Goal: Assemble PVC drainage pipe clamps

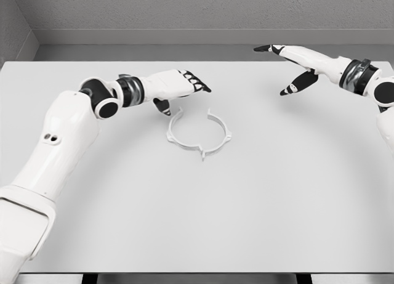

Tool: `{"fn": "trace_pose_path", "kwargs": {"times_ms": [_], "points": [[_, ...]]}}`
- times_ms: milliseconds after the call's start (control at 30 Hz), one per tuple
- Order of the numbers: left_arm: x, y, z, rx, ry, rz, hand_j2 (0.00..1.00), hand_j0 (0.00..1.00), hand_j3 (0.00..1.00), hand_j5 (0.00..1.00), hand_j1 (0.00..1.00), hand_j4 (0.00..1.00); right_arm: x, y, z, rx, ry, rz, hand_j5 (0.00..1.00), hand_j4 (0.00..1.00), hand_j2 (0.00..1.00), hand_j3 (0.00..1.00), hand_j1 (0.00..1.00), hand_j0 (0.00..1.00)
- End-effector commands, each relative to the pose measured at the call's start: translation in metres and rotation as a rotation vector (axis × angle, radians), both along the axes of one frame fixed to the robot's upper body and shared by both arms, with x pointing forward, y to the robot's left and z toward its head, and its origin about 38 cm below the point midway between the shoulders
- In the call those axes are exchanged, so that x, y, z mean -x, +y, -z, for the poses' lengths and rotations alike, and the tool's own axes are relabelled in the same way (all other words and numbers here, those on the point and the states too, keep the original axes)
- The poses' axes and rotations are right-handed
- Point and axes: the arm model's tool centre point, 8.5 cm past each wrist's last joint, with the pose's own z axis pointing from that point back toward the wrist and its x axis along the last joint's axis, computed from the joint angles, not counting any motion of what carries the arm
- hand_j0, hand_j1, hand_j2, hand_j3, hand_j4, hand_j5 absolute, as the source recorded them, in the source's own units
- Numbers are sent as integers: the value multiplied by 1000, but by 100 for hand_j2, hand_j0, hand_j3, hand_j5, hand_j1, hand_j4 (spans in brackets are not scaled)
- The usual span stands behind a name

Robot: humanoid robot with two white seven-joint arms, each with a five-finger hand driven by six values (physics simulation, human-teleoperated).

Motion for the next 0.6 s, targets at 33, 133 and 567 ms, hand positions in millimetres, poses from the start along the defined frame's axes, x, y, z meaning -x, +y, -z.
{"fn": "trace_pose_path", "kwargs": {"times_ms": [33,133,567], "points": [[0,-4,-1,10,2,3,100,100,100,100,100,100,0,0,-1,-10,-1,2,100,100,100,100,100,100],[2,-12,0,11,3,18,100,100,100,100,100,100,0,0,-1,-10,-1,2,100,100,100,100,100,100],[6,-31,-1,21,2,51,100,100,100,100,100,100,0,1,-1,-11,0,1,100,100,100,100,100,100]]}}
